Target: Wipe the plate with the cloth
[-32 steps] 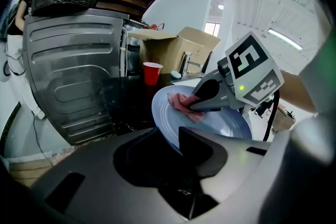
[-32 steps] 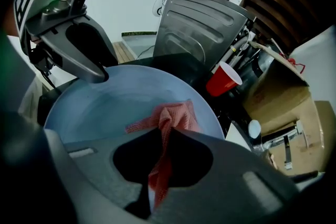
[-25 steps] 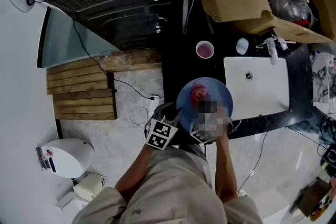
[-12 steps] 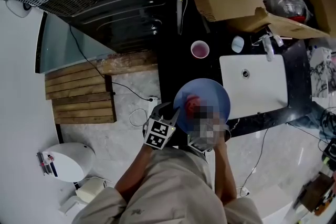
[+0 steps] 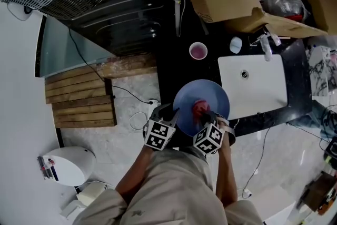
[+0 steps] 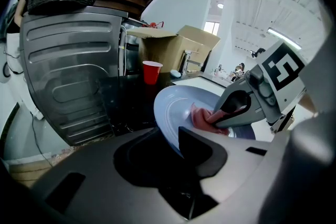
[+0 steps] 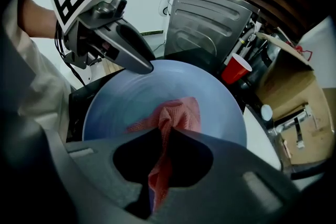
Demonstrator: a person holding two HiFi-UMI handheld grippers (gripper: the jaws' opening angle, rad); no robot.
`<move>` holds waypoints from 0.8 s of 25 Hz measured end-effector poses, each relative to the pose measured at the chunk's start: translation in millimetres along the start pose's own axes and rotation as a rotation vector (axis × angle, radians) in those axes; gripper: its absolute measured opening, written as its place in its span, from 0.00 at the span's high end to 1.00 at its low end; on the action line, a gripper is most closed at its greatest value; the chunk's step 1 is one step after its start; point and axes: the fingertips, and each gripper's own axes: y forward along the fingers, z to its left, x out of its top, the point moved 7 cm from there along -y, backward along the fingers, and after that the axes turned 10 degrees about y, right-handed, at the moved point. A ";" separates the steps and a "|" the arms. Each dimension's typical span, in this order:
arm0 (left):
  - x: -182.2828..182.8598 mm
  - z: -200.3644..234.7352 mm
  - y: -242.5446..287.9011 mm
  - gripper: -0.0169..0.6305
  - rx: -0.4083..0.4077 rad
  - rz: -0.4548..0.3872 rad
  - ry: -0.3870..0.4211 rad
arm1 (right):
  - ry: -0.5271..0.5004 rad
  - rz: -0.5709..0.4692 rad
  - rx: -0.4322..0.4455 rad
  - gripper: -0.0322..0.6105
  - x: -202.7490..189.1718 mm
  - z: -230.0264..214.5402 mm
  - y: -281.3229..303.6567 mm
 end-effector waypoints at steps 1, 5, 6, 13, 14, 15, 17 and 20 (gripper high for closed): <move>0.1 0.1 -0.2 0.80 0.001 -0.001 0.002 | 0.009 0.002 -0.013 0.91 -1.2 -2.8 0.1; 1.3 -0.4 -3.4 0.80 0.012 -0.013 0.015 | 0.055 -0.018 -0.089 0.91 -4.6 -14.7 -0.7; 2.6 -0.6 -5.2 0.80 0.016 -0.020 0.019 | 0.073 -0.036 -0.107 0.91 -4.7 -17.2 -2.7; 17.0 1.1 -21.3 0.80 0.042 -0.085 0.044 | 0.193 -0.218 -0.171 0.91 -0.5 -23.3 -30.8; 19.5 0.8 -23.5 0.80 0.042 -0.095 0.051 | 0.205 -0.246 -0.178 0.91 0.5 -23.0 -35.5; 22.2 0.1 -25.8 0.80 0.041 -0.106 0.058 | 0.216 -0.274 -0.186 0.91 1.6 -22.7 -40.2; 27.9 -2.2 -30.4 0.81 0.039 -0.127 0.073 | 0.238 -0.326 -0.198 0.91 3.8 -21.9 -49.6; 38.0 -6.4 -37.7 0.82 0.033 -0.170 0.098 | 0.272 -0.385 -0.210 0.91 7.2 -21.4 -62.7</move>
